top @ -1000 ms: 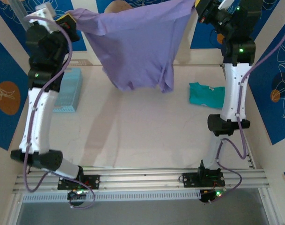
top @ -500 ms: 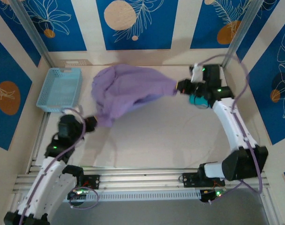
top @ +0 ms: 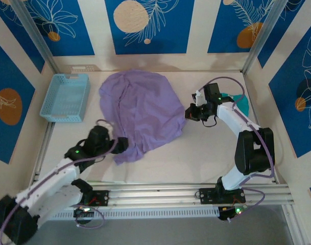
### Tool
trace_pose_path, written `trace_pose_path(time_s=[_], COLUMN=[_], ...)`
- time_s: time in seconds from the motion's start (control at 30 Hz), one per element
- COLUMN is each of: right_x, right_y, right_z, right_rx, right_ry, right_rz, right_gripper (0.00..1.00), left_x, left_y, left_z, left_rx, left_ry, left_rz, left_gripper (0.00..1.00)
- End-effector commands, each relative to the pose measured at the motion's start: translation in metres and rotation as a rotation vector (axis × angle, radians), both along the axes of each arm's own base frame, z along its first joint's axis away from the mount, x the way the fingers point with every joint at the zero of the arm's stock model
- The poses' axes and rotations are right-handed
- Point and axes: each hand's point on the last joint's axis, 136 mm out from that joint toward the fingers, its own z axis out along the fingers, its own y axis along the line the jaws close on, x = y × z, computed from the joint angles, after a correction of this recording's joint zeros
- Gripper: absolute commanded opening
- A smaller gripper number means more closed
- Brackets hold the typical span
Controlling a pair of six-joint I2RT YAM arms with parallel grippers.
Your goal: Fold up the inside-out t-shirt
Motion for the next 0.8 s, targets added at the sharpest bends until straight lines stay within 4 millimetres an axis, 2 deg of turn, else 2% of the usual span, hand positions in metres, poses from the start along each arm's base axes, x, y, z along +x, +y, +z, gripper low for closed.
trace_pose_path(time_s=[0.0, 0.03, 0.13, 0.23, 0.33, 0.47, 0.57, 0.63, 0.77], right_x=[0.008, 0.01, 0.013, 0.017, 0.018, 0.021, 0.022, 0.023, 0.023], right_y=[0.0, -0.002, -0.004, -0.006, -0.009, -0.014, -0.015, -0.016, -0.015], right_z=[0.032, 0.037, 0.054, 0.064, 0.064, 0.061, 0.058, 0.056, 0.054], right_rx=[0.05, 0.062, 0.125, 0.167, 0.165, 0.168, 0.172, 0.172, 0.178], right_ry=[-0.056, -0.063, -0.077, -0.088, -0.084, -0.079, -0.072, -0.068, -0.066], right_rz=[0.018, 0.011, -0.003, -0.012, -0.017, -0.029, -0.034, -0.037, -0.037], right_gripper=[0.0, 0.0, 0.0, 0.0, 0.0, 0.0, 0.0, 0.0, 0.0], left_x=[0.019, 0.018, 0.021, 0.029, 0.035, 0.045, 0.042, 0.042, 0.049], left_y=[-0.067, -0.088, -0.131, -0.151, -0.158, -0.153, -0.155, -0.156, -0.151], left_z=[0.024, 0.013, -0.017, -0.047, -0.071, -0.094, -0.108, -0.116, -0.128], left_rx=[0.148, 0.215, 0.367, 0.453, 0.521, 0.616, 0.617, 0.618, 0.634], left_ry=[-0.249, -0.251, -0.242, -0.182, -0.129, -0.079, -0.04, -0.026, 0.008], left_rz=[-0.271, -0.358, -0.525, -0.598, -0.624, -0.607, -0.626, -0.628, -0.603], left_gripper=[0.76, 0.75, 0.69, 0.62, 0.62, 0.62, 0.59, 0.54, 0.36])
